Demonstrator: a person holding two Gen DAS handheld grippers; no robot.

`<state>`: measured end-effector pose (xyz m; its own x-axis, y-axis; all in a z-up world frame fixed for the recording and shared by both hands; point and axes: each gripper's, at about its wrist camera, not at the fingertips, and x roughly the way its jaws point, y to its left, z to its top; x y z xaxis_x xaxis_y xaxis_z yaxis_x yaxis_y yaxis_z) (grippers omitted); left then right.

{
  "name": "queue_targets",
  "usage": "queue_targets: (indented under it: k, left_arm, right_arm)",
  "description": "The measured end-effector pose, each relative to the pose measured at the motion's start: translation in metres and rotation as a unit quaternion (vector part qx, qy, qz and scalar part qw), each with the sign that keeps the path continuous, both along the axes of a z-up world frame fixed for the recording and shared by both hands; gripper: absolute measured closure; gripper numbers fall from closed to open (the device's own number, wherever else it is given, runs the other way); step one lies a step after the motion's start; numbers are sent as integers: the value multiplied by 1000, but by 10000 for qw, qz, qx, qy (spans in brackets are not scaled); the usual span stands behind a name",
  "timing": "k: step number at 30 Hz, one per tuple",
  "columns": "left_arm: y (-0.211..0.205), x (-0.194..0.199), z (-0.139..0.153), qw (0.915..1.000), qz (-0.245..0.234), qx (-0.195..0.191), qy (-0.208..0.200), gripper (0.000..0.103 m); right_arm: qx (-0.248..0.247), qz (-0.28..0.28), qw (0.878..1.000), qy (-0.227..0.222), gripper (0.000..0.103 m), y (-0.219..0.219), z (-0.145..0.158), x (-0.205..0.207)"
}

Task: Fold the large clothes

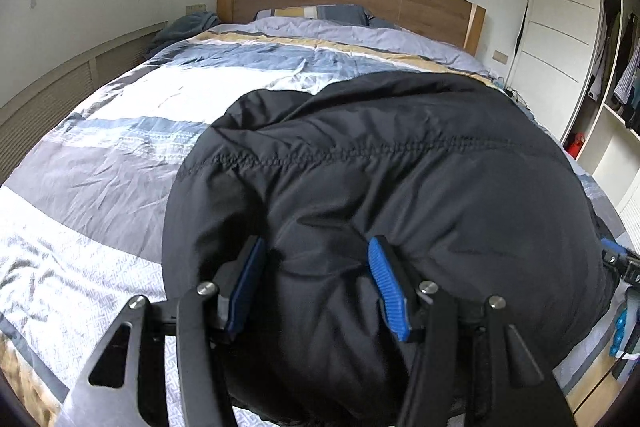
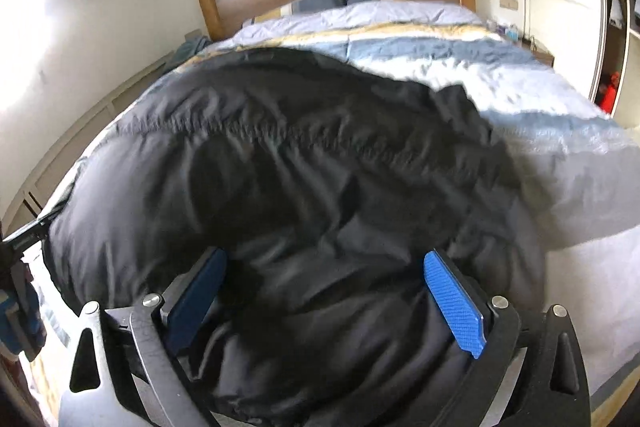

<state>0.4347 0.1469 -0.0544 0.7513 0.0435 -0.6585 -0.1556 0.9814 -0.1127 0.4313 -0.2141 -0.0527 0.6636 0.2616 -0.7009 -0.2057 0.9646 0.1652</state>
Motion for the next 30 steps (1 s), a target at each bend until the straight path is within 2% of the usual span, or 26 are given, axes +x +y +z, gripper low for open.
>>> queue_targets:
  k: [4, 11, 19, 25, 30]
  left_arm:
    - [-3, 0, -4, 10000, -10, 75, -10, 50]
    - [-9, -4, -8, 9999, 66, 82, -7, 50]
    - [-11, -13, -3, 9998, 145, 119, -1, 50]
    - [-18, -23, 5, 9997, 120, 170, -86, 50]
    - [-24, -25, -1, 9995, 115, 291, -21, 50]
  right_arm:
    - [163, -76, 9998, 21, 4, -9, -13, 0]
    - [109, -206, 9997, 100, 4, -26, -20, -1]
    - [-76, -319, 9992, 213, 4, -28, -14, 0]
    - [200, -21, 9998, -43, 4, -14, 4, -18]
    - [98, 224, 9997, 7, 3, 2, -3, -23]
